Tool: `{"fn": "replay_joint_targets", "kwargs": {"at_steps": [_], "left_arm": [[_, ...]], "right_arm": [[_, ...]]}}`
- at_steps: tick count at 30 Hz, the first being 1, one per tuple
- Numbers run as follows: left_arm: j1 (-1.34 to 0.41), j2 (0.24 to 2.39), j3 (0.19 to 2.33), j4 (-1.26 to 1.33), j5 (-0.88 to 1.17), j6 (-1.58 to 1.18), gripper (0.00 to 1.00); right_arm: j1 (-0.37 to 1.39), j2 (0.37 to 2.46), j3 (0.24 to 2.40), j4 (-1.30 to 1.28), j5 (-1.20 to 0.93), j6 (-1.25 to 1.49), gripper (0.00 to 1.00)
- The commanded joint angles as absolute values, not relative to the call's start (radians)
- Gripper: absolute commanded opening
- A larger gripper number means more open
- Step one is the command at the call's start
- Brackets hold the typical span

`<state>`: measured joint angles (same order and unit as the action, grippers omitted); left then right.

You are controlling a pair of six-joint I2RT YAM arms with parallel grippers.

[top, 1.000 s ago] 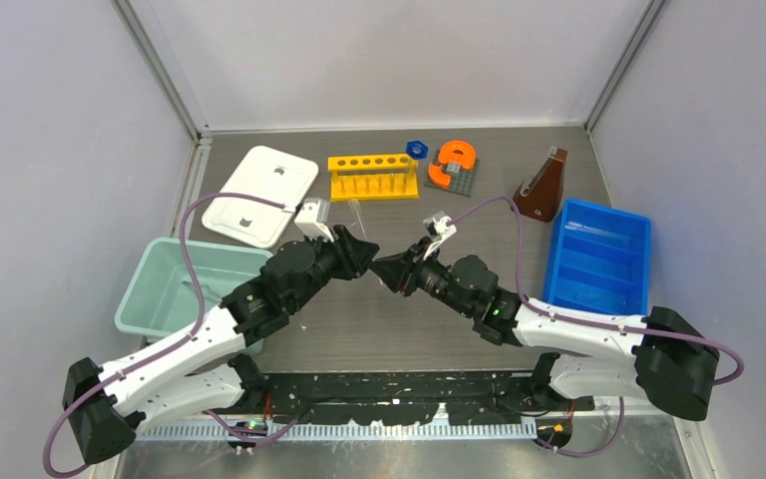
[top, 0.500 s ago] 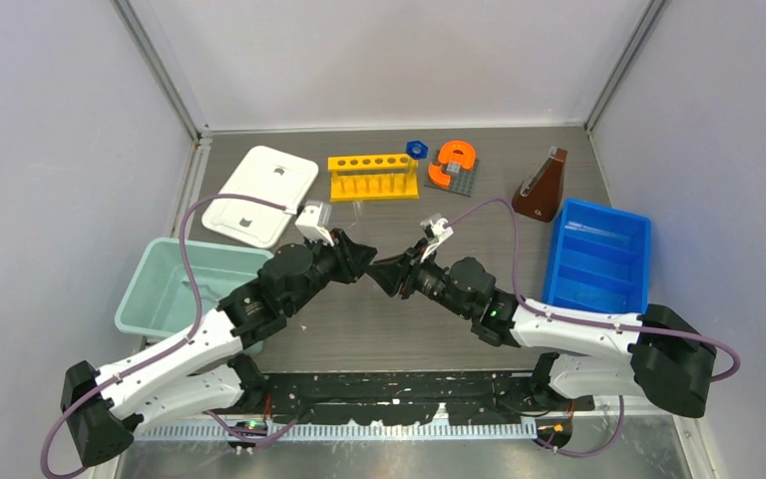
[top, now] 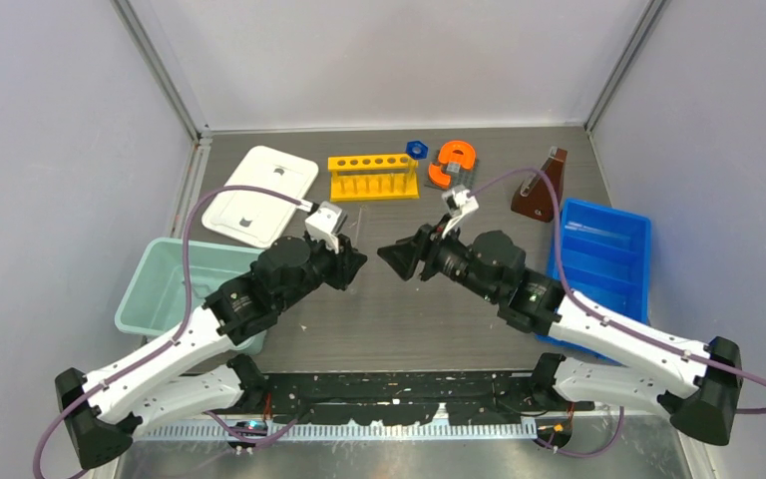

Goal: Organize the chemistry lab equipment

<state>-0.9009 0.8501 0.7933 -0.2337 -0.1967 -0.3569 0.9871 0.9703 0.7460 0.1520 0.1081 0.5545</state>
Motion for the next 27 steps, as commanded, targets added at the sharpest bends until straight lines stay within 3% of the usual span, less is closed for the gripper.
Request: {"fn": "replay_joint_targets", "kwargs": {"at_steps": [1, 6, 15, 20, 27], "left_arm": [[-0.897, 0.842, 0.861, -0.320, -0.122, -0.209, 0.20], [-0.897, 0.852, 0.875, -0.356, -0.087, -0.165, 0.18], [-0.897, 0.858, 0.862, -0.333, -0.051, -0.164, 0.18], [-0.897, 0.852, 0.855, -0.326, -0.045, -0.169, 0.17], [-0.897, 0.848, 0.850, -0.324, -0.045, -0.169, 0.16]], "right_arm": [[0.915, 0.977, 0.954, -0.152, 0.035, 0.598, 0.61], [0.831, 1.046, 1.136, -0.287, -0.139, 0.640, 0.66], [0.819, 1.224, 1.334, -0.433, -0.194, 0.639, 0.66], [0.819, 1.277, 1.361, -0.447, -0.195, 0.644, 0.64], [0.819, 1.320, 1.356, -0.399, -0.202, 0.652, 0.51]]}}
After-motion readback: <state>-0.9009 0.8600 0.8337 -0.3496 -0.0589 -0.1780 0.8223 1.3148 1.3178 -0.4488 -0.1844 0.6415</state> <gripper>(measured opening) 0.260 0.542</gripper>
